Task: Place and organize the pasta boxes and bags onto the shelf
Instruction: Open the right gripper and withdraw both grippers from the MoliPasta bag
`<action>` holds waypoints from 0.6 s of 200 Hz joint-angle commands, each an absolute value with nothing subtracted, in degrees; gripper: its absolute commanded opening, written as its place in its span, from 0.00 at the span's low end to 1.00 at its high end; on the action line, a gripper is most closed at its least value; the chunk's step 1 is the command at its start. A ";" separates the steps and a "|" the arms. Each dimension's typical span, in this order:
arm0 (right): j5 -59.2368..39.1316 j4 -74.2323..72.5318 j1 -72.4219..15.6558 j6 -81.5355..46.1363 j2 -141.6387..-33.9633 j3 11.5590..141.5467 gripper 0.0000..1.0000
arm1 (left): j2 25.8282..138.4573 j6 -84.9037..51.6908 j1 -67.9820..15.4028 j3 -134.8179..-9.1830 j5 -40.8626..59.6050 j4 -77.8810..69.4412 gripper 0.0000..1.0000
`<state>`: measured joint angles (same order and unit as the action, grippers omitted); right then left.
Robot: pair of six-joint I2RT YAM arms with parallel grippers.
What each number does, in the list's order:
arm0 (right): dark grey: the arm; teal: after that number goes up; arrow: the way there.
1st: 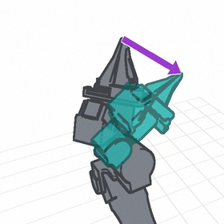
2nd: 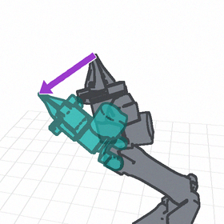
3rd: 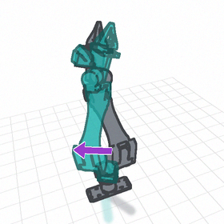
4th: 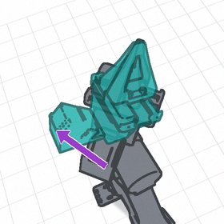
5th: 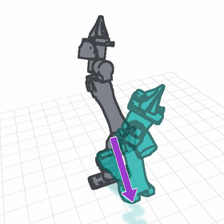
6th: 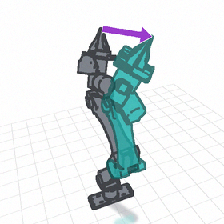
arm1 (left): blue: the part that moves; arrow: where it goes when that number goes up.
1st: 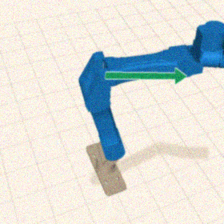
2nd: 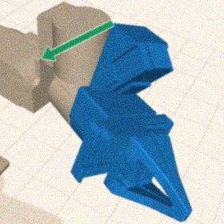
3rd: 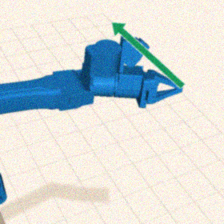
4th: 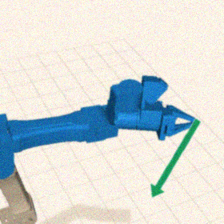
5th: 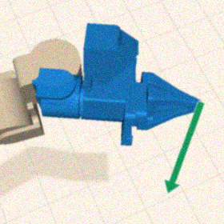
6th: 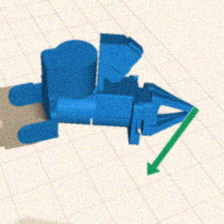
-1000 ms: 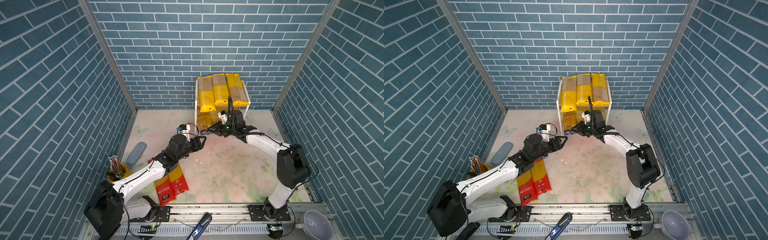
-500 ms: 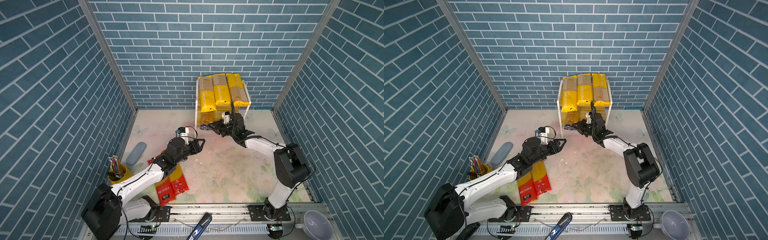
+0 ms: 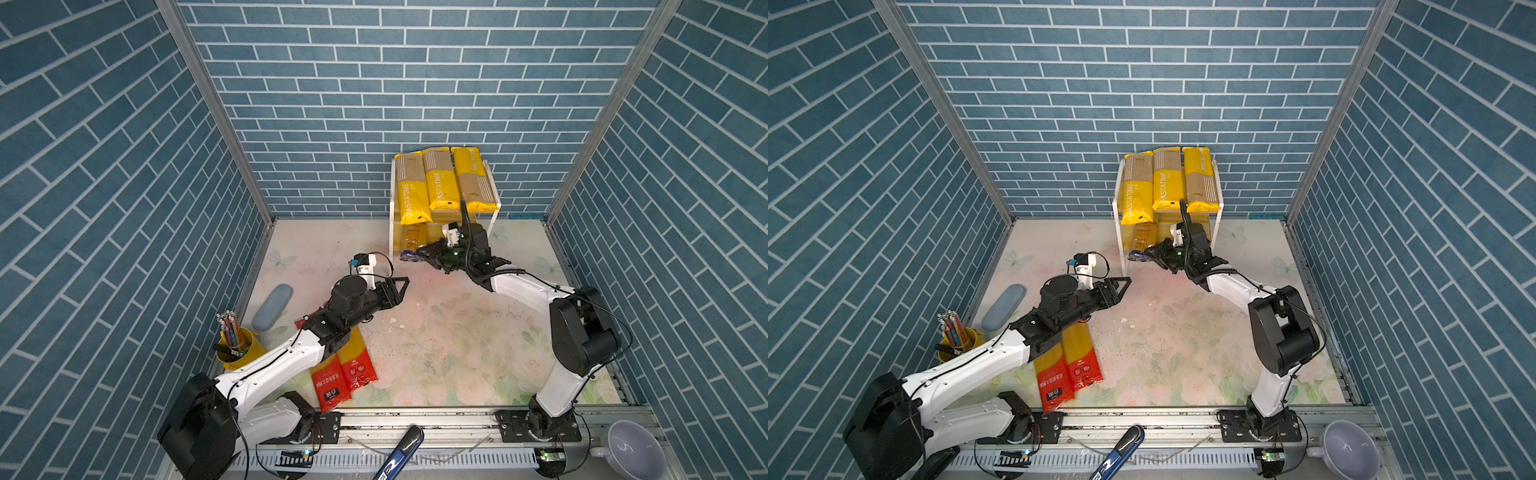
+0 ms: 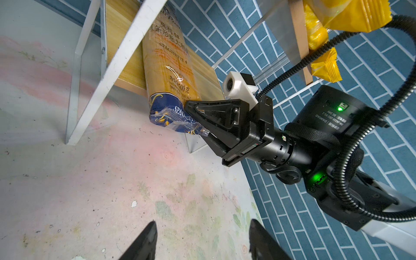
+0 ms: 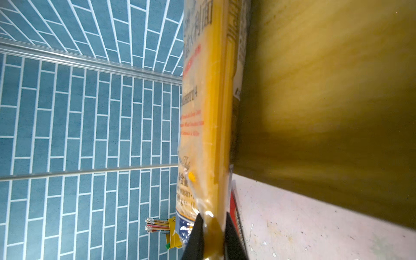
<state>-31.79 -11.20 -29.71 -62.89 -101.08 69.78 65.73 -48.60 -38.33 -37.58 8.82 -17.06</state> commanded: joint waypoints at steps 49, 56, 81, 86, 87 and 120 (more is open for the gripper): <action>-34.95 -5.95 -30.23 -59.16 -104.09 76.46 0.00 | 64.94 -47.58 -38.41 -36.91 8.18 -16.19 0.66; -34.43 -5.25 -30.17 -58.59 -103.77 76.38 0.00 | 64.61 -47.49 -38.41 -36.87 7.98 -15.92 0.66; -35.19 -6.58 -30.23 -58.35 -102.62 75.07 0.18 | 64.35 -47.10 -38.32 -36.82 7.75 -15.17 0.66; -35.60 -7.01 -30.18 -58.29 -102.42 74.93 0.22 | 64.39 -47.00 -38.36 -36.96 7.75 -15.04 0.66; -35.68 -7.07 -30.17 -58.28 -102.41 74.91 0.22 | 64.41 -47.01 -38.34 -36.98 7.74 -14.99 0.66; -36.55 -8.44 -30.23 -58.35 -100.11 72.82 0.34 | 63.59 -45.83 -38.13 -38.32 7.26 -13.11 0.66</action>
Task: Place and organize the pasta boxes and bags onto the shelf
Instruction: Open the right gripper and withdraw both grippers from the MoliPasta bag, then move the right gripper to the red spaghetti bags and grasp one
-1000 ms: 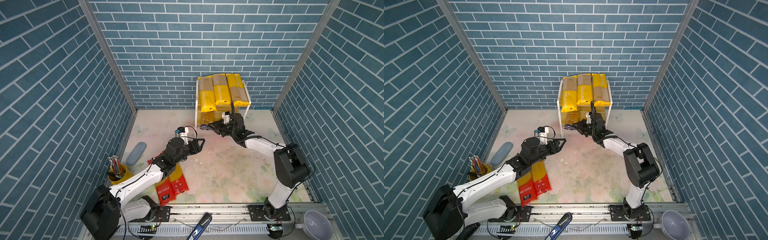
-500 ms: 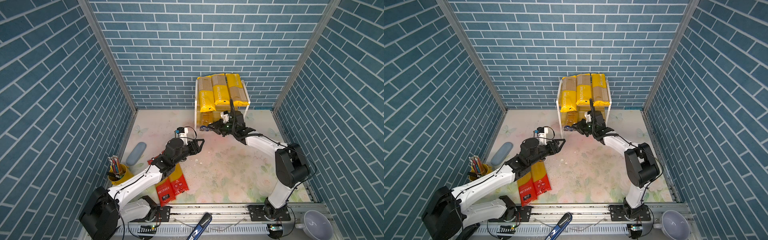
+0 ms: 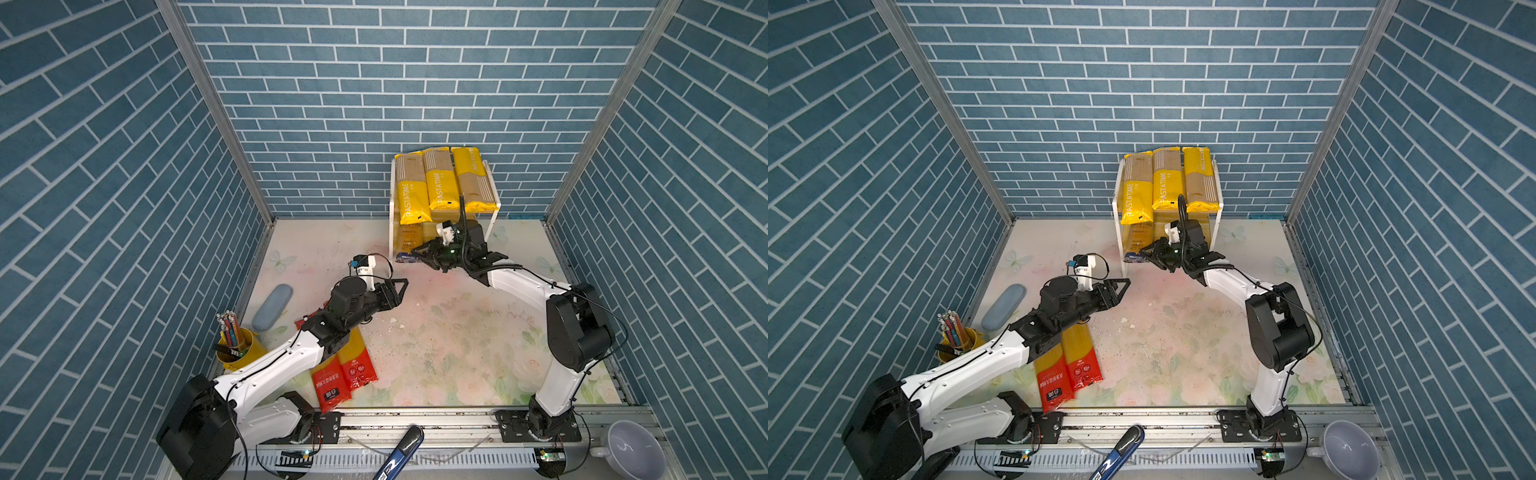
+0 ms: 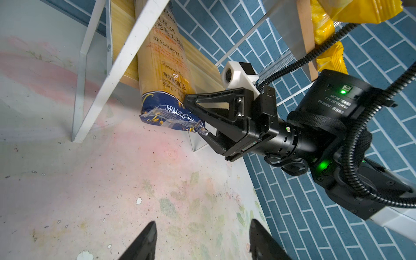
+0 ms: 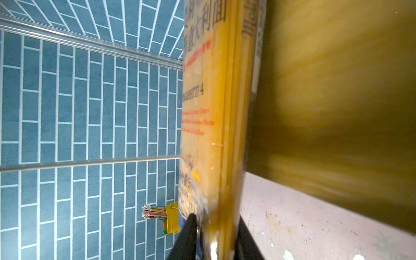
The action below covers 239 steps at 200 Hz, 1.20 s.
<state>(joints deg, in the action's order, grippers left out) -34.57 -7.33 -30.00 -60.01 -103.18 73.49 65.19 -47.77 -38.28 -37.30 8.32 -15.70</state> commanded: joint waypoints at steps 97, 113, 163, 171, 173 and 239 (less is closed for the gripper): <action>-33.22 -11.26 -31.90 -57.19 -85.55 53.16 0.38 | 54.03 -43.67 -37.59 -37.92 0.13 3.86 0.68; -29.26 -9.70 -33.96 -55.62 -81.92 49.55 0.37 | 50.99 -44.47 -37.53 -36.30 -3.25 9.75 0.69; -16.17 0.81 -46.18 -49.75 -79.40 48.42 0.37 | 46.49 -47.64 -37.60 -34.90 -13.11 31.89 0.70; -16.19 0.41 -47.59 -49.70 -81.29 48.79 0.37 | 46.70 -48.26 -37.54 -34.53 -14.43 34.33 0.70; -16.17 0.29 -48.15 -49.62 -81.99 49.04 0.37 | 46.72 -48.32 -37.53 -34.45 -14.70 34.82 0.70; -18.58 4.04 -57.06 -48.01 -102.24 63.37 0.39 | 50.49 -52.65 -37.23 -29.14 -15.61 35.33 0.70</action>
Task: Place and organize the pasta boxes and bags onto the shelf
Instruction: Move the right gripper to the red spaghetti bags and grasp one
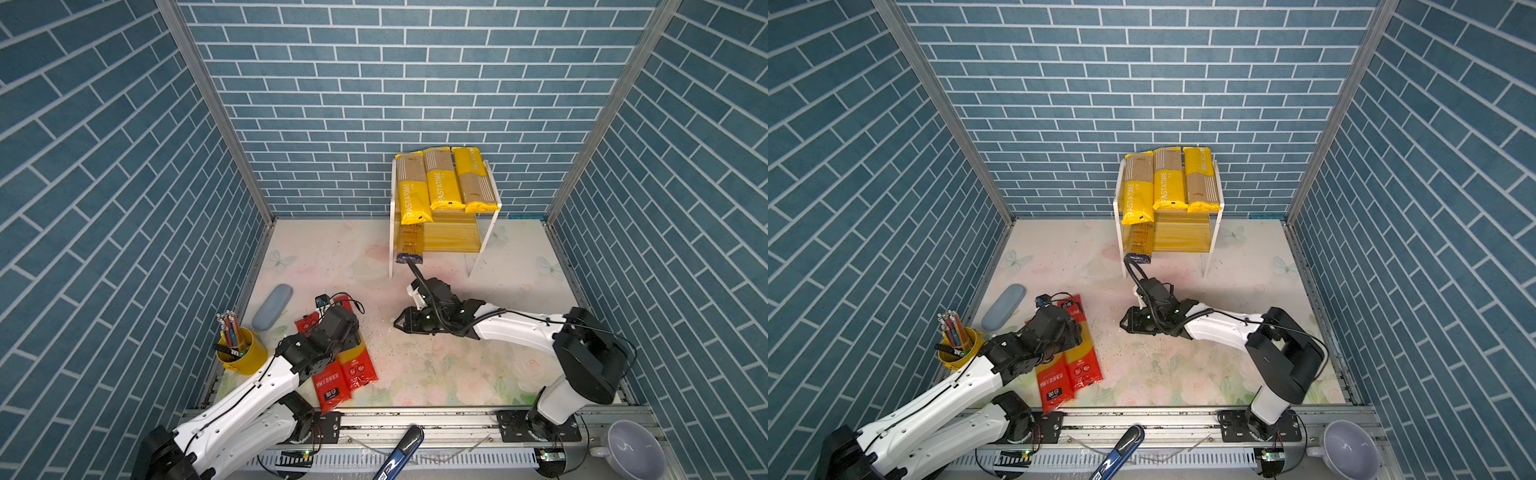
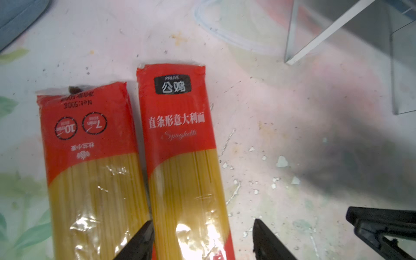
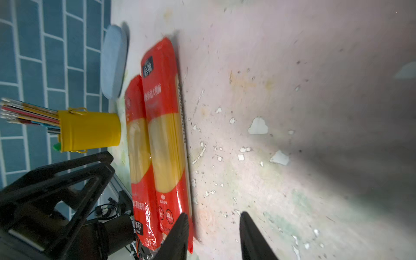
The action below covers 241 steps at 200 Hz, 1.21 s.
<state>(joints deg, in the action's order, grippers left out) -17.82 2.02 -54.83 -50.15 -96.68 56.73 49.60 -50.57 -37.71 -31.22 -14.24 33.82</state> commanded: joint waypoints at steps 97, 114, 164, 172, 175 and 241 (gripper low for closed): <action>-27.77 0.26 -58.98 -52.50 -119.30 77.34 0.36 | 51.69 -56.12 -35.35 -23.12 -10.95 27.13 0.67; -28.10 0.32 -59.22 -52.80 -120.46 78.11 0.36 | 51.76 -56.21 -35.24 -23.03 -10.89 26.65 0.66; -32.20 -0.83 -59.48 -54.62 -125.24 82.18 0.35 | 52.73 -55.87 -35.27 -22.59 -10.29 25.37 0.65; -33.04 -1.09 -59.43 -54.88 -127.48 82.88 0.34 | 52.68 -55.82 -35.24 -22.47 -10.15 25.08 0.65; -33.20 -1.18 -59.53 -54.99 -127.71 83.07 0.34 | 52.77 -55.81 -35.20 -22.37 -10.11 24.98 0.65; -30.18 -8.47 -57.33 -54.25 -117.98 74.53 0.04 | 51.85 -52.00 -35.19 -26.06 -8.66 23.51 0.65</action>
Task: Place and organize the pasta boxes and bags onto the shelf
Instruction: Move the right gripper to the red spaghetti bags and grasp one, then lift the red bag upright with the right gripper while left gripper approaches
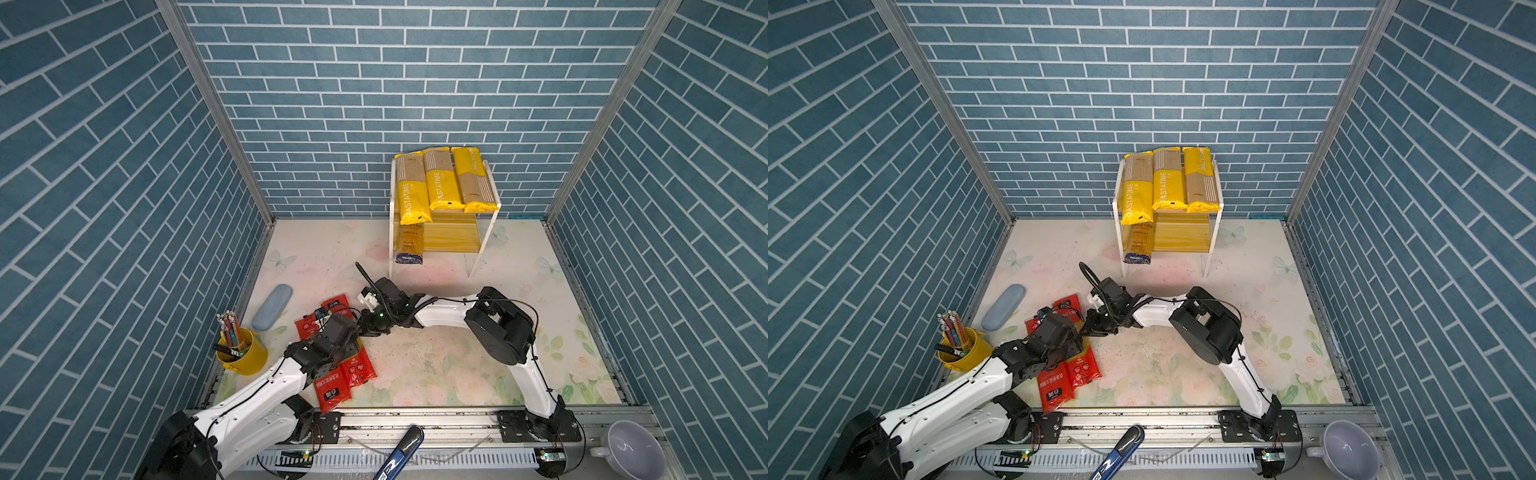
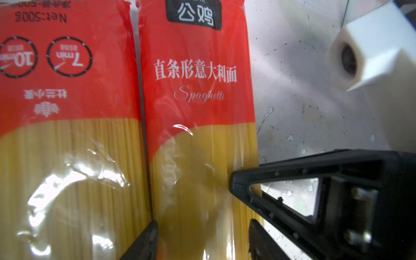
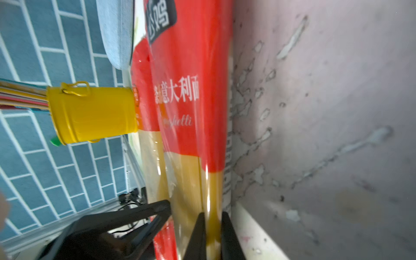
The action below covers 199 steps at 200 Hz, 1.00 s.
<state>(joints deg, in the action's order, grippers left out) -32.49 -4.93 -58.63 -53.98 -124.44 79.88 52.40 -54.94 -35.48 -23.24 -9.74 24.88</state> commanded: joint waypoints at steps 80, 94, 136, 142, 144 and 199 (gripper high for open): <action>-31.07 -30.27 -44.25 -68.52 -96.53 42.68 0.00 | 58.58 -50.38 -35.38 -33.55 3.05 3.52 0.67; -31.53 -36.01 -42.74 -73.00 -94.17 38.35 0.00 | 60.56 -52.05 -35.33 -33.83 5.37 -0.91 0.68; -31.09 -41.37 -41.07 -76.82 -86.52 32.62 0.00 | 65.45 -56.70 -35.34 -33.45 9.68 -12.04 0.73; -31.18 -40.16 -40.90 -76.21 -85.16 32.39 0.00 | 66.04 -57.31 -35.33 -33.10 10.21 -13.67 0.74; -31.24 -39.73 -40.96 -75.96 -84.77 32.40 0.00 | 66.19 -57.48 -35.33 -33.00 10.42 -14.16 0.74; -30.51 -18.48 -37.84 -66.27 -68.29 32.29 0.00 | 68.31 -59.50 -35.42 -31.93 13.83 -24.14 0.80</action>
<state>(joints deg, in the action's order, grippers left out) -29.76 -23.11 -39.20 -71.31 -76.16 30.89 67.99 -58.52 -35.48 -32.14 11.42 -17.69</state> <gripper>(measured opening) 0.080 0.794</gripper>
